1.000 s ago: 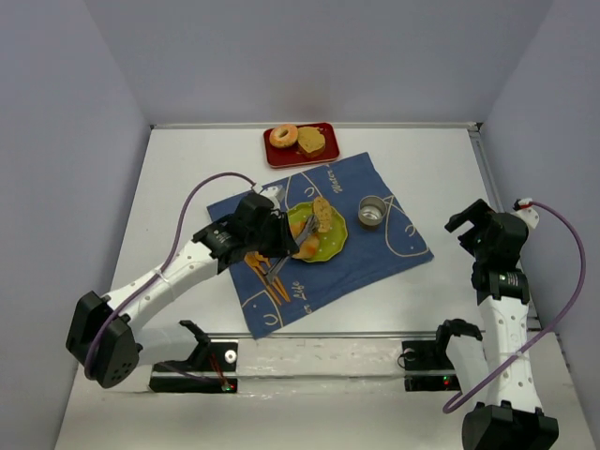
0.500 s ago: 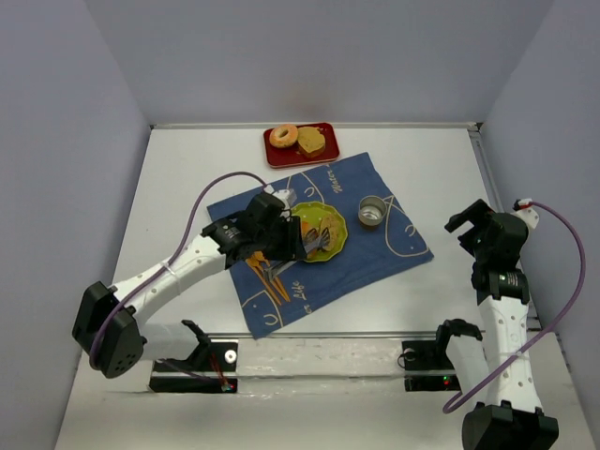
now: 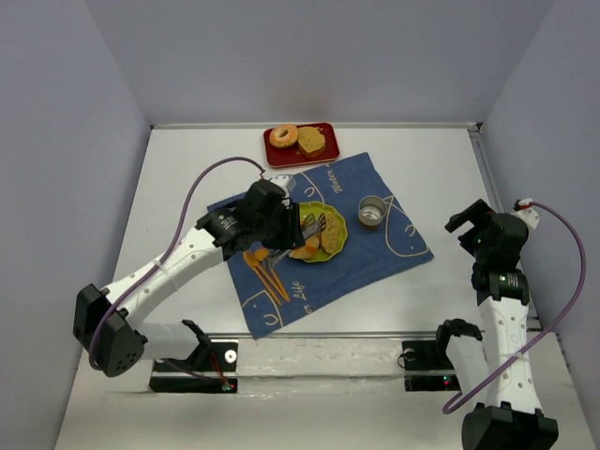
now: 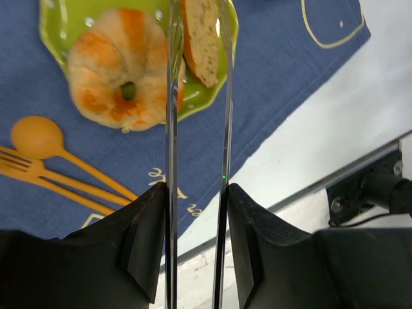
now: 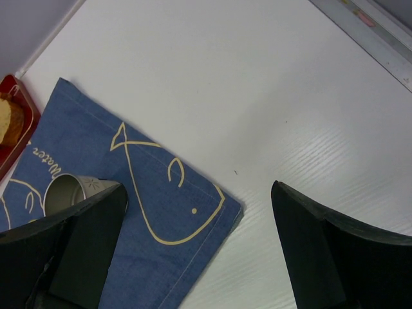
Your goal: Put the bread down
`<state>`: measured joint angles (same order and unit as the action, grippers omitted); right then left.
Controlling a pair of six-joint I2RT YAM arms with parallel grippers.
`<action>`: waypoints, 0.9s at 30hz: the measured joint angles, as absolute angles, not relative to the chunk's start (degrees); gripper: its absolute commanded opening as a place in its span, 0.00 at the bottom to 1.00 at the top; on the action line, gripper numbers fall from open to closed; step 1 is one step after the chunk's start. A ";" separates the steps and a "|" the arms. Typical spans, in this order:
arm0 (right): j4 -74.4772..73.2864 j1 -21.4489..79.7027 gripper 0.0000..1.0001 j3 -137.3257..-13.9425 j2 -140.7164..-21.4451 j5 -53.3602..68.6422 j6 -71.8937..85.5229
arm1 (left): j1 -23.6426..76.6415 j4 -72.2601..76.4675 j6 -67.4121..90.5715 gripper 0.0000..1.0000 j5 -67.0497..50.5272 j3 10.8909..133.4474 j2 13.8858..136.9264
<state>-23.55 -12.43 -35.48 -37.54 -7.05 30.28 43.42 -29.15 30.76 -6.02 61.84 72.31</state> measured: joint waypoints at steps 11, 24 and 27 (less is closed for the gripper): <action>-23.53 -12.43 0.99 -35.48 -37.54 -6.44 30.28 | 40.25 -34.00 32.99 0.56 13.74 66.67 60.36; -23.35 -12.43 0.99 -35.24 -37.54 -5.50 30.26 | 6.96 -12.23 30.50 0.58 24.08 57.95 71.61; -23.33 -12.43 0.99 -35.07 -37.78 -5.52 30.26 | 2.81 -4.49 27.09 0.58 23.51 52.10 76.27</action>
<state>-23.33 -12.43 -35.07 -37.78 -5.52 30.26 2.81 -4.49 27.09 23.51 52.10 76.27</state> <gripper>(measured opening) 0.994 0.576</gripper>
